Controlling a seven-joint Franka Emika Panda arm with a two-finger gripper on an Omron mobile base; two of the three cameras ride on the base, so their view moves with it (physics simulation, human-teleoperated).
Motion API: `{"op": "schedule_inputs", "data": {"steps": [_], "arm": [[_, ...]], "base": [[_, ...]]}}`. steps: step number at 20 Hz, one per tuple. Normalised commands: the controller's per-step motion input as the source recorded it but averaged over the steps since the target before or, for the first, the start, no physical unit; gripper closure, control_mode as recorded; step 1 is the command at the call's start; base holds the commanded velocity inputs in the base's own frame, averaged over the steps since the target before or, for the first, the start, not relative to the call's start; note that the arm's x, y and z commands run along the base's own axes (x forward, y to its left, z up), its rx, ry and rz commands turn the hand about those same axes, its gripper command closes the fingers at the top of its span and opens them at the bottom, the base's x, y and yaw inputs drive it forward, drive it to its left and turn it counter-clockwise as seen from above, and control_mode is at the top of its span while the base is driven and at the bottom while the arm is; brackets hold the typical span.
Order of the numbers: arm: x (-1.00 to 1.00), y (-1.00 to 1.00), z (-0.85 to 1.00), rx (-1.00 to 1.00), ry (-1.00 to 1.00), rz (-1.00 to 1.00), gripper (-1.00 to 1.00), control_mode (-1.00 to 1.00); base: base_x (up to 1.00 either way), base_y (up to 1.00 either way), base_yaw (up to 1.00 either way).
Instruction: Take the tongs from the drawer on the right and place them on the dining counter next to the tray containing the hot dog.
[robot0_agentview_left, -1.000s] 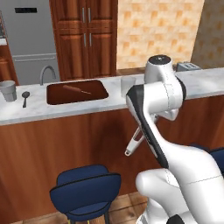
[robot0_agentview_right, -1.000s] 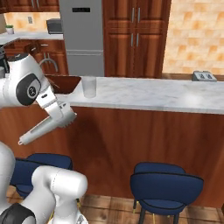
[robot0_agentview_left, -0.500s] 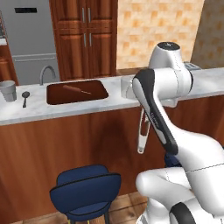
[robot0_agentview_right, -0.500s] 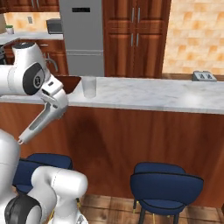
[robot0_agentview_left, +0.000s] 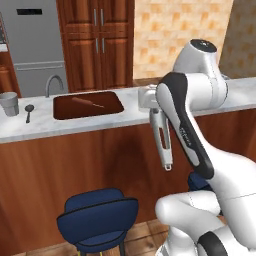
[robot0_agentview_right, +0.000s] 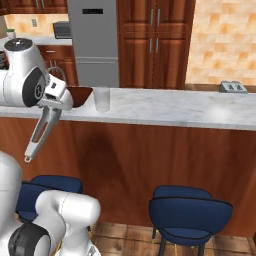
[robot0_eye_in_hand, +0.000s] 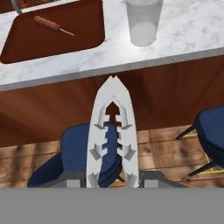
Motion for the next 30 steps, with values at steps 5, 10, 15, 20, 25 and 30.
{"op": "schedule_inputs", "data": {"steps": [5, 10, 15, 20, 25, 30], "arm": [[0.20, 0.49, 0.27, -0.03, -0.07, 0.14, 1.00, -1.00], [0.17, 0.00, 0.00, 0.00, 0.01, 0.00, 1.00, -1.00], [0.66, -0.07, 0.00, 0.00, 0.09, 0.00, 1.00, -1.00], [0.83, -0.04, 0.02, 0.00, 0.09, 0.00, 1.00, -1.00], [0.76, 0.13, 0.12, -0.05, 0.14, 0.00, 1.00, -1.00], [0.33, 0.09, 0.00, -0.15, 0.14, 0.00, 1.00, -1.00]], "base": [[0.00, 0.00, 0.00], [0.00, 0.00, 0.00], [0.00, 0.00, 0.00], [0.00, 0.00, 0.00], [0.00, 0.00, 0.00], [0.00, 0.00, 0.00]]}}
